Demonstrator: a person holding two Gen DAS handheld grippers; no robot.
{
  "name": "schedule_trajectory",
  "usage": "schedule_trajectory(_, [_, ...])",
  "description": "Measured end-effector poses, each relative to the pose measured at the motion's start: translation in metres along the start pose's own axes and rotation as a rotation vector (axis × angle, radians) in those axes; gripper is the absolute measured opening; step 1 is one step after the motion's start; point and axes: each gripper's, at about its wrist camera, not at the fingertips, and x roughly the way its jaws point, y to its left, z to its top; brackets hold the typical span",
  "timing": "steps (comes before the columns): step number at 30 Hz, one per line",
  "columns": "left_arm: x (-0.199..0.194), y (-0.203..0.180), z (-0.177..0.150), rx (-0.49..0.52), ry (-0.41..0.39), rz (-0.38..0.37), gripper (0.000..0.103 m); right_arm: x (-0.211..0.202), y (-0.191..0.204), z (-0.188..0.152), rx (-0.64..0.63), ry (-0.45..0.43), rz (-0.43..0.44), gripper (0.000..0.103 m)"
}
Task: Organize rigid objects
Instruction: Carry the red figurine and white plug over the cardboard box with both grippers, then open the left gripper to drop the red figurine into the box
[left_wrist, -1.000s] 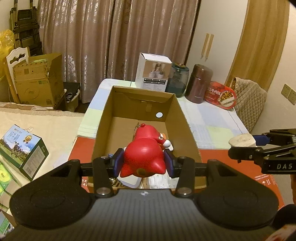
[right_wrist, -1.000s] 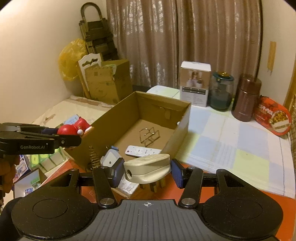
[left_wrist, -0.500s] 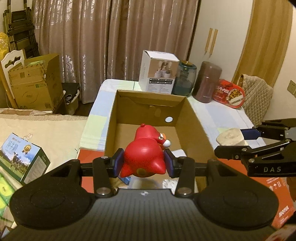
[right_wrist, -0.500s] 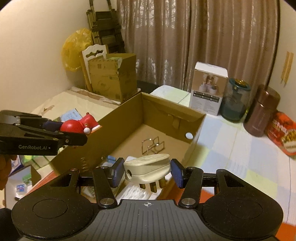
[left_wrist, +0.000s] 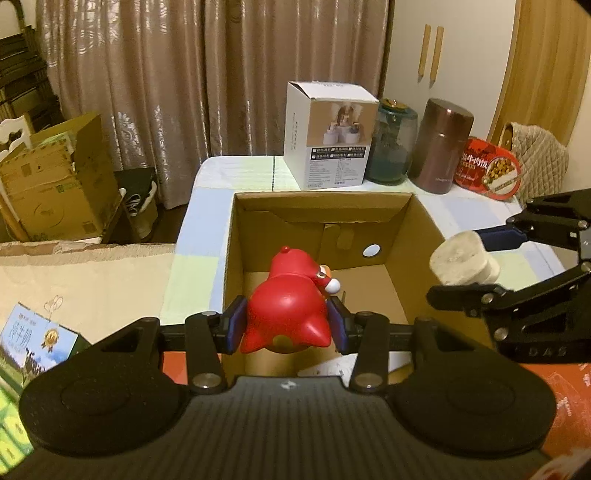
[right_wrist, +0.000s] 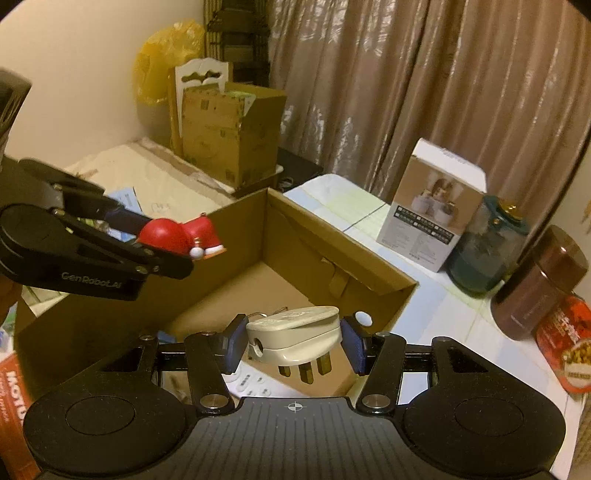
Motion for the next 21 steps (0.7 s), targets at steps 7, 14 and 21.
schedule_trajectory(7, [0.027,-0.001,0.011,0.022,0.017,0.000,0.041,0.035,-0.008,-0.006,-0.037,0.035,0.019,0.051])
schedule_trajectory(14, [0.041,-0.002,0.011,0.036,0.031,0.011,0.041,0.049,-0.010,-0.012,-0.054,0.032,0.033,0.051])
schedule_trajectory(21, [0.050,-0.004,0.011,0.062,0.039,0.031,0.041,0.052,-0.013,-0.011,-0.047,0.025,0.022,0.051])
